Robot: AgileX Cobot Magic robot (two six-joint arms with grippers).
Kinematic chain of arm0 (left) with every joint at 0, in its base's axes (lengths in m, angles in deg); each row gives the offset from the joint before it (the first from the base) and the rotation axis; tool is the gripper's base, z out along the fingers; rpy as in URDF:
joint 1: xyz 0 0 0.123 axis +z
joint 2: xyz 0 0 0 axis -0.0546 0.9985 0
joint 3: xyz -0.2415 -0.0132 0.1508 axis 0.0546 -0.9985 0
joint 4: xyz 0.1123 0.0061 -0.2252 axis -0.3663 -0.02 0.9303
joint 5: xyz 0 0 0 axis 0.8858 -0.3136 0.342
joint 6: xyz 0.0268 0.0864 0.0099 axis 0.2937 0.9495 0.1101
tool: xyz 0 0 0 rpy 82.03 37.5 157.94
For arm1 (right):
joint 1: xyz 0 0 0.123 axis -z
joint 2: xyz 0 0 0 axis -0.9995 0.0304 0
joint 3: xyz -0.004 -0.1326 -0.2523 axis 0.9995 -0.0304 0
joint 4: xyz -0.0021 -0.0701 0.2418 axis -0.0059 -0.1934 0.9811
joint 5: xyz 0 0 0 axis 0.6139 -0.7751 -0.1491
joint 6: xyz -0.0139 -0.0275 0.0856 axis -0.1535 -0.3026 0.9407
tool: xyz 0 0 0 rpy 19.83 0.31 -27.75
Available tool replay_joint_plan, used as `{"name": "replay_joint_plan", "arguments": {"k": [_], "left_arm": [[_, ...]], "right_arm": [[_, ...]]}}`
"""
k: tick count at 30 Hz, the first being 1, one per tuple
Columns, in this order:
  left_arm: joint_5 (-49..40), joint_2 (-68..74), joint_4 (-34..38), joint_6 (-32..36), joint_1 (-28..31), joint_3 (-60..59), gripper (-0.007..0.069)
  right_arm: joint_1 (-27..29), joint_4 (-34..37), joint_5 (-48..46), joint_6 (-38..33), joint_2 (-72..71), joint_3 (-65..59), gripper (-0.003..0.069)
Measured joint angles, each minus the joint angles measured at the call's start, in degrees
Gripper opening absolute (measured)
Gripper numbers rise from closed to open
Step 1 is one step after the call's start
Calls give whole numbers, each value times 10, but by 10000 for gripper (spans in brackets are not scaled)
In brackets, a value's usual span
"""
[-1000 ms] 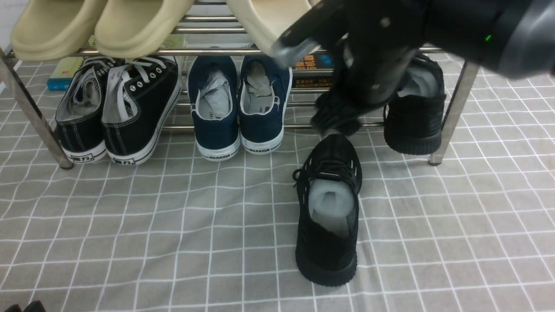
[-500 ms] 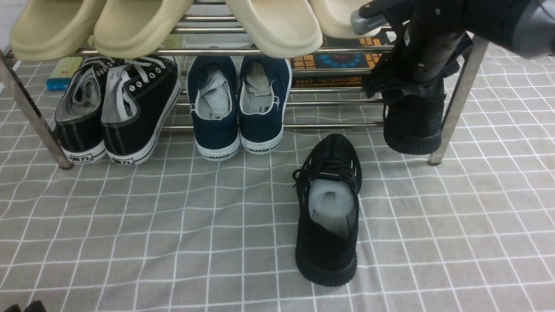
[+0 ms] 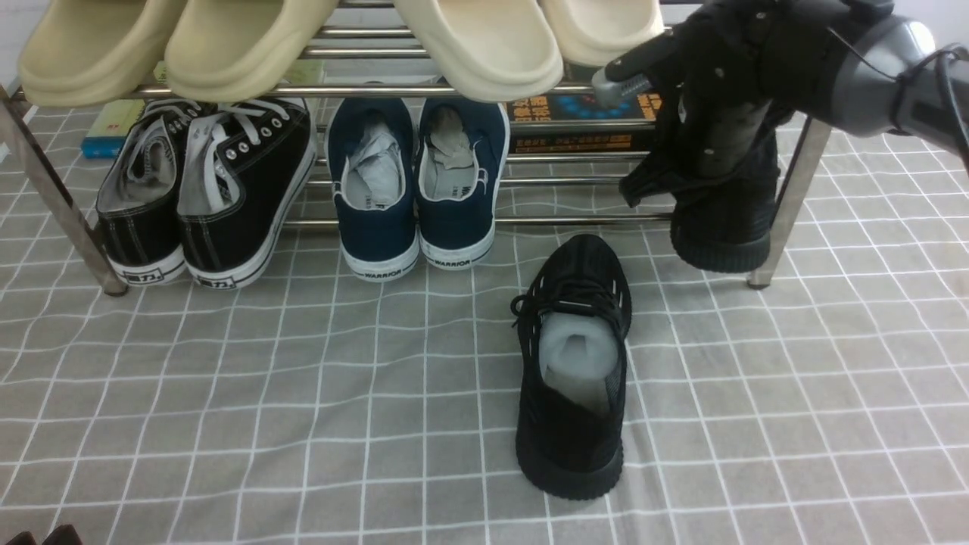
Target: Take the shoes off the shelf with your hand from the grey coffee tablecloth.
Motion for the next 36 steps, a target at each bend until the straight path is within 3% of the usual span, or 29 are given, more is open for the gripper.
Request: {"name": "replay_joint_plan", "arguments": {"k": [2, 4, 12, 19, 27, 36], "left_arm": [[0, 0, 0, 0, 0, 0, 236], [0, 0, 0, 0, 0, 0, 236], [0, 0, 0, 0, 0, 0, 236], [0, 0, 0, 0, 0, 0, 239], [0, 0, 0, 0, 0, 0, 240], [0, 0, 0, 0, 0, 0, 240]], "right_arm": [[0, 17, -21, -7, -9, 0, 11], [-1, 37, -58, -22, -22, -1, 2], [-1, 135, -120, -56, -106, -29, 2], [-2, 232, -118, -60, -189, -157, 6], [-2, 243, -103, -60, -212, -274, 10], [-2, 266, -71, -60, -199, -303, 13]]}}
